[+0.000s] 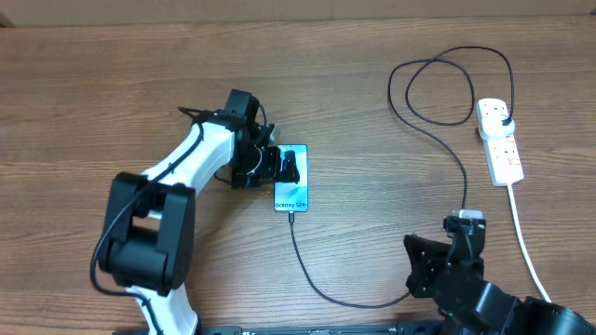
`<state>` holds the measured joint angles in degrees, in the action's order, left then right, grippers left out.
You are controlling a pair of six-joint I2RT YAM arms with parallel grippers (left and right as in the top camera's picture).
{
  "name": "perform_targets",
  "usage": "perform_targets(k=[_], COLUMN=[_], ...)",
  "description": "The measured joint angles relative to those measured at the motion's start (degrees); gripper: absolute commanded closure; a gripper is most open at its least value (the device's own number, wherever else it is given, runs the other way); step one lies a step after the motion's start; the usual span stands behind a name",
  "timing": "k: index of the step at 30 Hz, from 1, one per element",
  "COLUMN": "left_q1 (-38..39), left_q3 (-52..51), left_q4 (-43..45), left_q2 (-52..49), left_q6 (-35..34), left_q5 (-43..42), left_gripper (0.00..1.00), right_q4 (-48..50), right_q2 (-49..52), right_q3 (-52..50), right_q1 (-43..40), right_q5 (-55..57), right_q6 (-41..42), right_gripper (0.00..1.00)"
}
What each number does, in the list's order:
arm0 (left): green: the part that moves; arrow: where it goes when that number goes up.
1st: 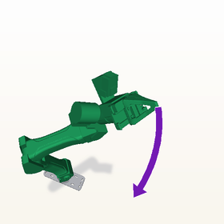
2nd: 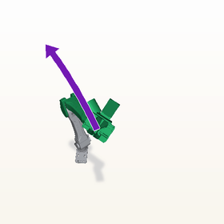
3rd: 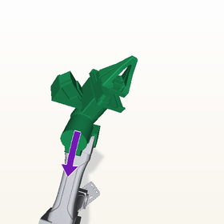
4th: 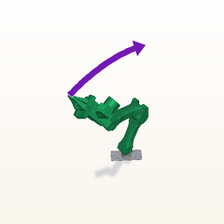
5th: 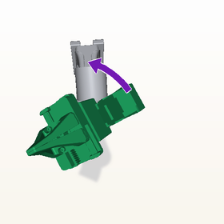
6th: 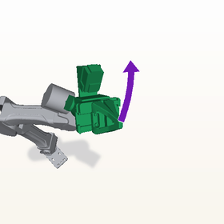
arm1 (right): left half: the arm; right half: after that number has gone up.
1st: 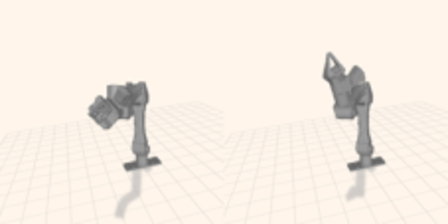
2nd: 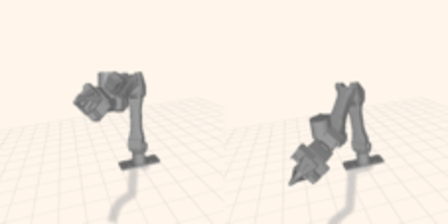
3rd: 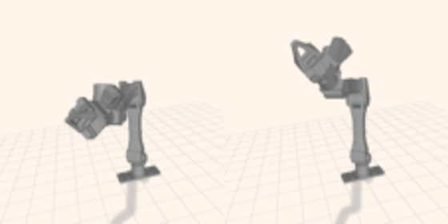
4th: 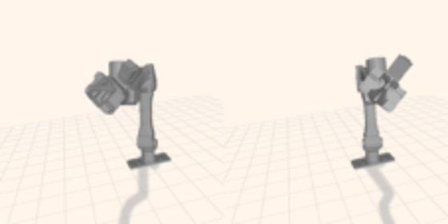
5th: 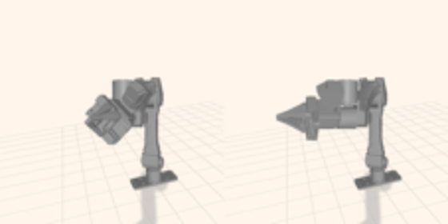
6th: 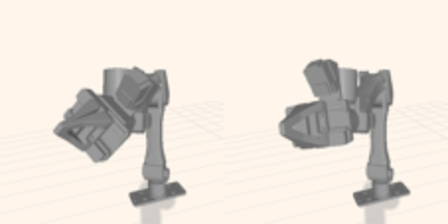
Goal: Plug charger to phone and switch on socket
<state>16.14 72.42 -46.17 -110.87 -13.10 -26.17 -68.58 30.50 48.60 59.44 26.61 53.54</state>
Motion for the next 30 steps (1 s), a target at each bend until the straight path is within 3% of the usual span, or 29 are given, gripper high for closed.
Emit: perform_targets(k=[8,16,24,30], left_q1=[0.0,3.2,5.0,5.0], left_q3=[-0.5,-0.4,-3.4,-12.9], left_q4=[-3.9,-10.2,-11.4,-12.7], left_q2=[18.0,31.8,44.1,61.4], left_q6=[0.2,-0.5,-3.5,-10.0], left_q5=[0.7,9.5,14.9,20.1], left_gripper=[0.00,0.02,0.04,0.00], right_q4=[-1.4,-1.5,-1.6,1.1], right_q2=[2.4,9.1,22.5,33.6], right_q3=[0.0,0.0,5.1,9.7], right_q1=[-7.4,-23.0,-45.9,-65.3], right_q5=[0.2,-6.1,-15.8,-23.4], right_q6=[2.8,1.7,-10.2,-21.7], right_gripper=[0.96,0.96,0.96,0.96])
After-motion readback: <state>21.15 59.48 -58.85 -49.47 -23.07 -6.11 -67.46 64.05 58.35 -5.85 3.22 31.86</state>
